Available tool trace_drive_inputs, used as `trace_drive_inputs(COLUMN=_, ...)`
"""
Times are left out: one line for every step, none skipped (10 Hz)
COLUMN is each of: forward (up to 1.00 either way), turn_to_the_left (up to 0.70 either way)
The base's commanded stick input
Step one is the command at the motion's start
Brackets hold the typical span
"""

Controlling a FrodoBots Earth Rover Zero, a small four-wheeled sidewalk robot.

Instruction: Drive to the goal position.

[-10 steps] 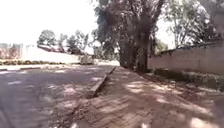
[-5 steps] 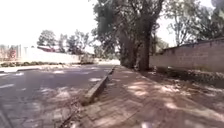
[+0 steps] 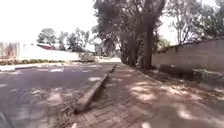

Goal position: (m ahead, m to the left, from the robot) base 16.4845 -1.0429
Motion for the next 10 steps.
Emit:
trace_drive_inputs(forward=0.7, turn_to_the_left=0.0)
trace_drive_inputs(forward=0.7, turn_to_the_left=0.0)
trace_drive_inputs(forward=0.7, turn_to_the_left=0.0)
trace_drive_inputs(forward=0.7, turn_to_the_left=0.0)
trace_drive_inputs(forward=0.7, turn_to_the_left=0.0)
trace_drive_inputs(forward=0.7, turn_to_the_left=0.0)
trace_drive_inputs(forward=0.7, turn_to_the_left=0.0)
trace_drive_inputs(forward=0.7, turn_to_the_left=0.0)
trace_drive_inputs(forward=0.7, turn_to_the_left=0.0)
trace_drive_inputs(forward=0.7, turn_to_the_left=0.0)
